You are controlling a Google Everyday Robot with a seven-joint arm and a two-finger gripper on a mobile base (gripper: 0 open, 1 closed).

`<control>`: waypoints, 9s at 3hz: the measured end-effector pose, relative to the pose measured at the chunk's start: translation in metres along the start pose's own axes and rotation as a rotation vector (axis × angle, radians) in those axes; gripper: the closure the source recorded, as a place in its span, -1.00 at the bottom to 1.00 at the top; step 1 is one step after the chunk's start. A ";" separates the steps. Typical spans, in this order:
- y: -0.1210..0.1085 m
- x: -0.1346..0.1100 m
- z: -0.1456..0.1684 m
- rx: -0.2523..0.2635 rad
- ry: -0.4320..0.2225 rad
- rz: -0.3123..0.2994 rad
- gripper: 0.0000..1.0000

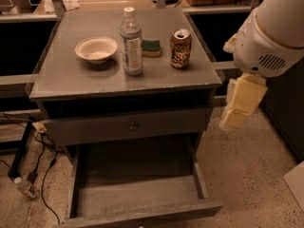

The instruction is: Place blue plastic bottle into middle drawer

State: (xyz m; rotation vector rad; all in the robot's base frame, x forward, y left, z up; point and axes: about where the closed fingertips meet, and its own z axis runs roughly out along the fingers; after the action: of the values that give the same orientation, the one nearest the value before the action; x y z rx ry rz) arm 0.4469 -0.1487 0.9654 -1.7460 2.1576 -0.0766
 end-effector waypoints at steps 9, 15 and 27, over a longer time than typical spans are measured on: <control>-0.106 -0.145 0.105 0.068 -0.357 0.347 -1.00; -0.150 -0.169 0.146 0.112 -0.336 0.308 -1.00; -0.191 -0.216 0.188 0.023 -0.487 0.369 -1.00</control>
Offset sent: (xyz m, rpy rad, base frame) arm 0.0974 0.0681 -0.0251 0.2296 -0.0506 -0.1994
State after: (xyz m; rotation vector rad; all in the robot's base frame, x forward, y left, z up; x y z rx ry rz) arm 0.7207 0.0472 0.8937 -1.1697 2.0471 0.3769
